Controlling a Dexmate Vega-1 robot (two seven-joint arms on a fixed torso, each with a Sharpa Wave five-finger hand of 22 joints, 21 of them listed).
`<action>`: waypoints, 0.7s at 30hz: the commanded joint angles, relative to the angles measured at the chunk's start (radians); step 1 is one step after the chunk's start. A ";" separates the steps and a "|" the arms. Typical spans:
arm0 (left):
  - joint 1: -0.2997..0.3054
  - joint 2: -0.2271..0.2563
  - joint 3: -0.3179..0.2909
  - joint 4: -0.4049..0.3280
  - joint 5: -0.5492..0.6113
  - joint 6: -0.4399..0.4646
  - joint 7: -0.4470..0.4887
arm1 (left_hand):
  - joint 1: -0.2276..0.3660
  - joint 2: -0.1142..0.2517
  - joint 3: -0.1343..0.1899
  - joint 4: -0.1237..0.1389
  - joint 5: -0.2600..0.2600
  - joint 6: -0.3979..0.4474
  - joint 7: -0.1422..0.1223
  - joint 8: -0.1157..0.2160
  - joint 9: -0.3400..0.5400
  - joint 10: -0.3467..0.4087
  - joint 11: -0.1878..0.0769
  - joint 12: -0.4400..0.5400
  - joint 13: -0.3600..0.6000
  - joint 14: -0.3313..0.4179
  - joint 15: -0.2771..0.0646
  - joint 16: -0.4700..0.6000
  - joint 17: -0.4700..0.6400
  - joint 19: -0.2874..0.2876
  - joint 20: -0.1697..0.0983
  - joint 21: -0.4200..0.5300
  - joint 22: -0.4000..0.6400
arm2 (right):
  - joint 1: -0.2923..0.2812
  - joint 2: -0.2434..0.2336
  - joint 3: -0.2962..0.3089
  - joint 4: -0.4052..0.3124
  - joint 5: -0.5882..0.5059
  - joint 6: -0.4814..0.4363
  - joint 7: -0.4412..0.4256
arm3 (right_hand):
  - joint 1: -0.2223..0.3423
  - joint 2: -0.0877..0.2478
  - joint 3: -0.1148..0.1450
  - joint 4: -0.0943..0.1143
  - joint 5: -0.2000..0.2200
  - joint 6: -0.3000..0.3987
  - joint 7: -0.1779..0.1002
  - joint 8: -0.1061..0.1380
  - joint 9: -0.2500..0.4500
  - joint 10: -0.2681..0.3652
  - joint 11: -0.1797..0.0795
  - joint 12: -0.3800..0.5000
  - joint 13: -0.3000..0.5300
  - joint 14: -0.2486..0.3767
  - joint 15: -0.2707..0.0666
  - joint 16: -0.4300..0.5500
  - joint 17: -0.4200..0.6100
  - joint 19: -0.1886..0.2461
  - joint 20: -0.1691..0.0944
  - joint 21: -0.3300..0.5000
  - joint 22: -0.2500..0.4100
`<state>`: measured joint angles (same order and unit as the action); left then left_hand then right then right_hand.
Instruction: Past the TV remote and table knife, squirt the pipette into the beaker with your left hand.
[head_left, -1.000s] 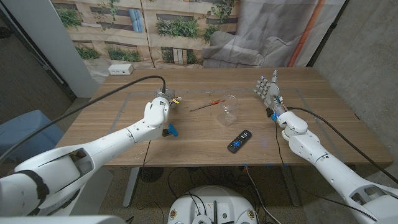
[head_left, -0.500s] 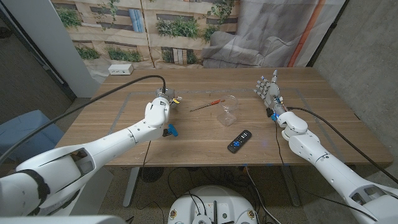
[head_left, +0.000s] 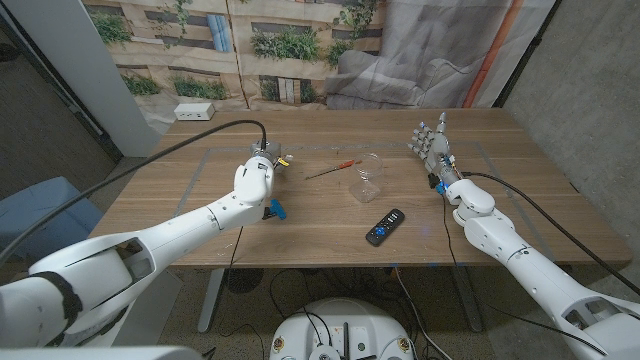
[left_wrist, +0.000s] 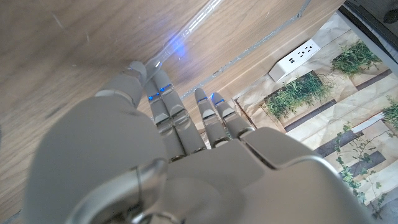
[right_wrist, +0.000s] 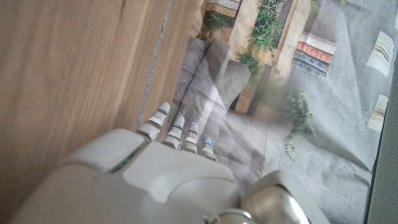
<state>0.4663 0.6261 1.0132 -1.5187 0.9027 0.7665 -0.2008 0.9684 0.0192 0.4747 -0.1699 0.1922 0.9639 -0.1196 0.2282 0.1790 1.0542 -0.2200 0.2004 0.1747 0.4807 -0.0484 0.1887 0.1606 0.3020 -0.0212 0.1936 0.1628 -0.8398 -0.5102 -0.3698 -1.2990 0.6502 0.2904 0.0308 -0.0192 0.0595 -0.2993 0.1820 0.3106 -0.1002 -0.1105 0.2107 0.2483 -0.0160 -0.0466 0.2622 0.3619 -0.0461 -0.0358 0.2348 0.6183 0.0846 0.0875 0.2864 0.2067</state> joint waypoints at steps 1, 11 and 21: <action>-0.001 -0.004 0.009 0.001 -0.010 0.008 0.012 | 0.003 0.013 -0.006 0.002 0.000 0.059 0.029 0.005 0.004 0.022 0.000 0.007 0.005 0.012 -0.113 -0.003 0.003 0.007 -0.007 0.000 0.003 | 0.000 0.000 0.000 0.000 0.000 0.000 0.000 | 0.000 0.058 -0.007 0.001 0.006 0.003 -0.009 0.007 0.006 -0.002 -0.001 0.005 0.003 -0.011 -0.079 0.002 0.005 0.003 0.000 0.004 0.005; 0.003 0.004 0.009 -0.007 -0.014 0.009 0.022 | 0.005 0.018 -0.010 0.000 -0.001 0.072 0.029 0.003 0.006 0.043 -0.002 0.009 0.006 0.019 -0.114 -0.004 0.003 0.016 -0.014 0.000 0.003 | 0.000 0.000 0.000 0.000 0.000 0.000 0.000 | 0.000 0.058 -0.007 0.001 0.006 0.003 -0.009 0.006 0.006 0.000 -0.003 0.006 0.003 -0.011 -0.080 0.002 0.005 0.003 0.001 0.004 0.005; 0.011 0.019 -0.003 -0.026 -0.019 0.007 0.039 | 0.008 0.019 -0.013 -0.002 -0.001 0.073 0.027 0.000 0.007 0.052 -0.003 0.008 0.007 0.024 -0.114 -0.005 0.003 0.018 -0.016 -0.001 0.003 | 0.000 0.000 0.000 0.000 0.000 0.000 0.000 | 0.000 0.058 -0.006 0.001 0.006 0.003 -0.009 0.007 0.006 -0.008 -0.006 0.003 0.003 -0.011 -0.079 0.002 0.005 0.004 0.000 0.004 0.005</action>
<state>0.4703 0.6321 1.0205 -1.5278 0.8879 0.7738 -0.1768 0.9723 0.0311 0.4665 -0.1698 0.1924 1.0136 -0.1120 0.2280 0.1798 1.0985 -0.2216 0.2003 0.1795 0.4932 -0.0466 0.1848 0.1606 0.3126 -0.0319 0.1936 0.1629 -0.8399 -0.5103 -0.3696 -1.2990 0.6502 0.2904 0.0306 -0.0192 0.0595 -0.2993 0.1821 0.3106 -0.1002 -0.1105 0.2107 0.2483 -0.0160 -0.0466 0.2622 0.3620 -0.0461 -0.0358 0.2348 0.6183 0.0846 0.0875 0.2864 0.2067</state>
